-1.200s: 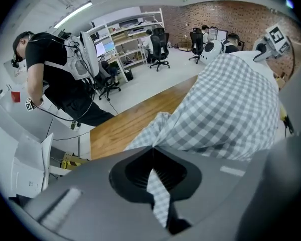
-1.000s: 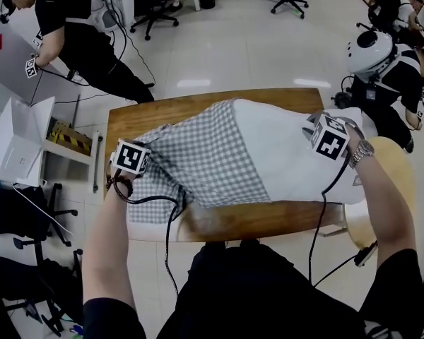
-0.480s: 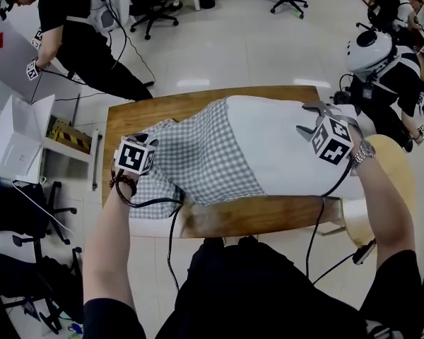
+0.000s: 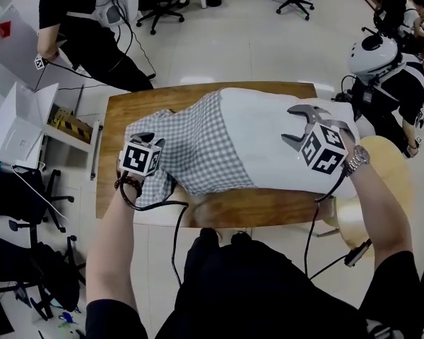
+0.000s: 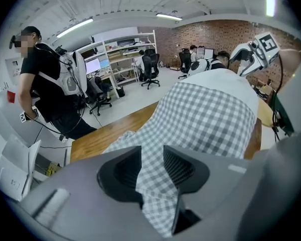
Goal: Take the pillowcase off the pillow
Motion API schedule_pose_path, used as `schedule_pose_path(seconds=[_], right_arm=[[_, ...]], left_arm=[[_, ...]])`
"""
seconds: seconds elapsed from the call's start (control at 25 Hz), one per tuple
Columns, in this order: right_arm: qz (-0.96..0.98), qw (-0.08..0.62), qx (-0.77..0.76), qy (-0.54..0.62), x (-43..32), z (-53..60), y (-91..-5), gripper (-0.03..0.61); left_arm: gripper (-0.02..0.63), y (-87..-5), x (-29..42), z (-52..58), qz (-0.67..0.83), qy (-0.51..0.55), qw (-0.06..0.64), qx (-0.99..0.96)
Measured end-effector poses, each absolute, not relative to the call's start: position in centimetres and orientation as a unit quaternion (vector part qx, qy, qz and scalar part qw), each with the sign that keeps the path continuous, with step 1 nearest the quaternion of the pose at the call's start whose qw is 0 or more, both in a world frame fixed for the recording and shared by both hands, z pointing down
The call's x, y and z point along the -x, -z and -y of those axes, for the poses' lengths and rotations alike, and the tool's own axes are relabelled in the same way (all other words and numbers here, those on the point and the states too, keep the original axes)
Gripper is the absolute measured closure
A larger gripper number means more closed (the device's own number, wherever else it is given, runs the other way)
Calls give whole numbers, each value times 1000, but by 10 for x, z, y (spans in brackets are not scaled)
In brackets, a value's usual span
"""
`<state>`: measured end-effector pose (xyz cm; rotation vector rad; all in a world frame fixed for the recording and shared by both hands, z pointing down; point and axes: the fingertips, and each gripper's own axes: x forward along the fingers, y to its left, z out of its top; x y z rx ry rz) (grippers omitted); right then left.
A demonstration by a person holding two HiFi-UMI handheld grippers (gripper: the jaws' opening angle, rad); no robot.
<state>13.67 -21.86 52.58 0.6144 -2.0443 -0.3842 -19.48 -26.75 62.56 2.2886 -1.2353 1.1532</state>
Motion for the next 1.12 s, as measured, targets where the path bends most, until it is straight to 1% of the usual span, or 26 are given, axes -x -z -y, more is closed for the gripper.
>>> schedule_pose_path(seconds=[0.16, 0.32, 0.68, 1.0, 1.12], right_arm=[[838, 465, -236, 163, -127, 203, -532, 308], [839, 465, -230, 165, -112, 188, -538, 295], [833, 478, -226, 165, -87, 141, -557, 264], [817, 506, -221, 166, -67, 115, -593, 222], [816, 505, -224, 171, -61, 111, -603, 216]], left_arm=[[472, -629, 179, 244, 426, -386, 160, -802], [472, -630, 171, 224, 425, -351, 187, -813], [472, -632, 156, 180, 426, -299, 209, -828], [472, -643, 159, 156, 447, -253, 262, -817], [472, -651, 157, 149, 458, -244, 282, -807]])
